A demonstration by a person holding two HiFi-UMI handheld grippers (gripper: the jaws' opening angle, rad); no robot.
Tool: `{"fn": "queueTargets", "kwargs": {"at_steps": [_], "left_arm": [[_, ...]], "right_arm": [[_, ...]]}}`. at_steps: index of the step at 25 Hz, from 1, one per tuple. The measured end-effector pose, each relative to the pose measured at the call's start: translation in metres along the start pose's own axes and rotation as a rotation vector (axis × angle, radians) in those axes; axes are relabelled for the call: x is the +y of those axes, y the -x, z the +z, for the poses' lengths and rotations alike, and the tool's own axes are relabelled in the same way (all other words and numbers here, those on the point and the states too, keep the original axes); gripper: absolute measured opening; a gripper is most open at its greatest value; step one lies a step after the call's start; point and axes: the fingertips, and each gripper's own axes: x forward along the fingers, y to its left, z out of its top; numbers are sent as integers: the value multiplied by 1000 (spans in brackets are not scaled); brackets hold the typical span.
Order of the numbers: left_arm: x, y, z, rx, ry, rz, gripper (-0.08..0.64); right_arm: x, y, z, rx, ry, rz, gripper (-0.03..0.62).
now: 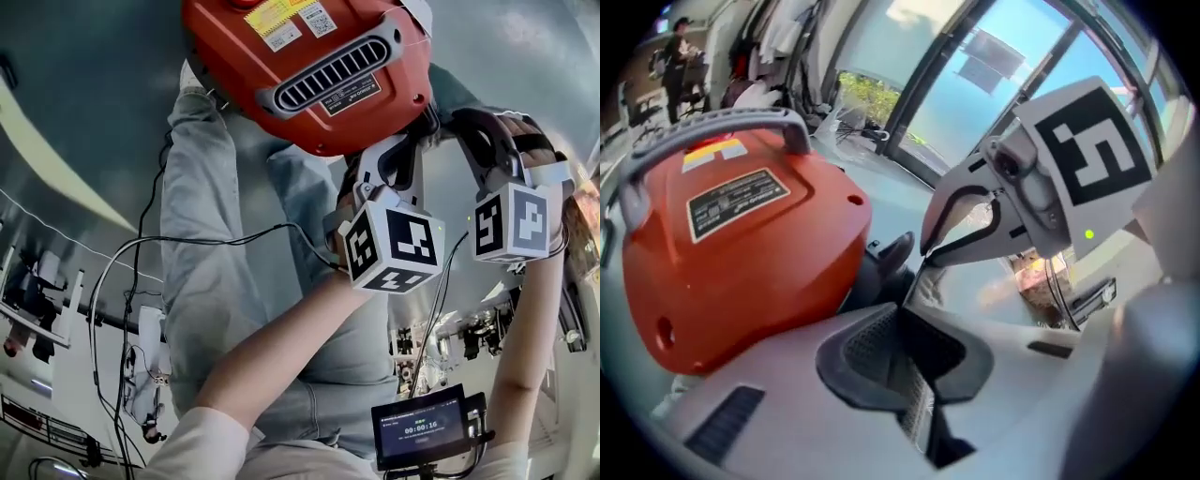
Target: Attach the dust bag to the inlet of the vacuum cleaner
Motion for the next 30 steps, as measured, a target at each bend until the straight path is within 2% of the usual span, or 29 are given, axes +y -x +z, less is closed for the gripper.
{"fn": "queueTargets", "kwargs": {"at_steps": [3, 5, 9, 13, 18, 21, 24, 26, 27, 30], "left_arm": [[2, -7, -14, 11, 83, 10, 30], [-1, -7, -20, 22, 88, 1, 31], [-7, -15, -22, 63, -23, -10, 30], [-17, -22, -30, 131, -82, -87, 29], [-9, -25, -47, 265, -160, -125, 29], [-6, -26, -50, 326, -232, -157, 29], [-14, -22, -45, 324, -292, -245, 28], [-3, -18, -38, 298, -312, -286, 28], [7, -15, -36, 274, -274, -284, 28], [46, -4, -32, 172, -20, -213, 28]], "right_arm": [[6, 12, 11, -10, -20, -5, 17], [11, 13, 13, -36, -78, -1, 18], [15, 3, 3, -79, -188, -5, 18], [6, 6, -12, -116, -402, -36, 63], [-22, 23, -49, -87, -620, -215, 63], [-31, 31, -67, -78, -733, -316, 63], [-25, 39, -67, -121, -855, -426, 63], [-22, 33, -47, -141, -933, -442, 63], [-25, 24, -30, -157, -923, -409, 63], [-39, -10, 31, -237, -767, -216, 63]]}}
